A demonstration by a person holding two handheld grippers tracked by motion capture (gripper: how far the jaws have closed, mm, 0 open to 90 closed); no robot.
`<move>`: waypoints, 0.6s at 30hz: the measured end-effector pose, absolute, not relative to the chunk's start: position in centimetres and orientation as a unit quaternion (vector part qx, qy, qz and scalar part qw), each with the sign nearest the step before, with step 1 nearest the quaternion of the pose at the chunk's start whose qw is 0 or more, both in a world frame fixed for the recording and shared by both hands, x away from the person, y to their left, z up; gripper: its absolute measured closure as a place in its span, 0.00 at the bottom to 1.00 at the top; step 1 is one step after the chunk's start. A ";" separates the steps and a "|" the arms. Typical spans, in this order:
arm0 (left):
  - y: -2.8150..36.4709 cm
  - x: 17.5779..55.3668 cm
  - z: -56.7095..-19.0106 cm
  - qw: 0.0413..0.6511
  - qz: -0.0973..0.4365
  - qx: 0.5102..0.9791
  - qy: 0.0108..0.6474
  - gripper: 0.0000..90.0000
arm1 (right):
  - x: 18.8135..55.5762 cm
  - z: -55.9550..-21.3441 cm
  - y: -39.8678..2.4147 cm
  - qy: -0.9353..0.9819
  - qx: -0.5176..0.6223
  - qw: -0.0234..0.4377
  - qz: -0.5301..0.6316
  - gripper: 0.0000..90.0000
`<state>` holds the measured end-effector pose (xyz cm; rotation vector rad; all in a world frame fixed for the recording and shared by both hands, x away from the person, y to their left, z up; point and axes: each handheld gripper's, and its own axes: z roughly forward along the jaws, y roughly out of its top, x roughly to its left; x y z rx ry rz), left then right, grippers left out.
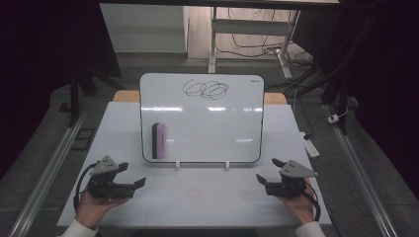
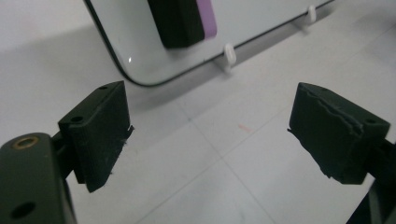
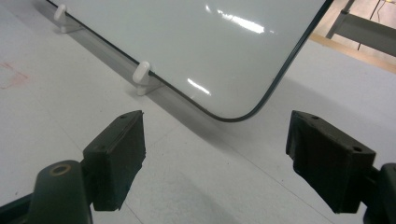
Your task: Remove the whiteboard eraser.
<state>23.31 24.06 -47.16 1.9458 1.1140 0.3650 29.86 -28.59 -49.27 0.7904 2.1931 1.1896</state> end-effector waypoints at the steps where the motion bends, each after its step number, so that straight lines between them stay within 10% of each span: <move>1: 24.1 23.3 -47.2 0.421 0.146 0.777 0.445 0.15 | 29.9 -49.3 -28.6 0.809 0.292 0.259 0.439 0.21; 18: 23.5 27.0 -44.5 0.427 0.160 0.759 0.464 0.18 | 29.8 -49.3 -28.1 0.806 0.295 0.272 0.435 0.22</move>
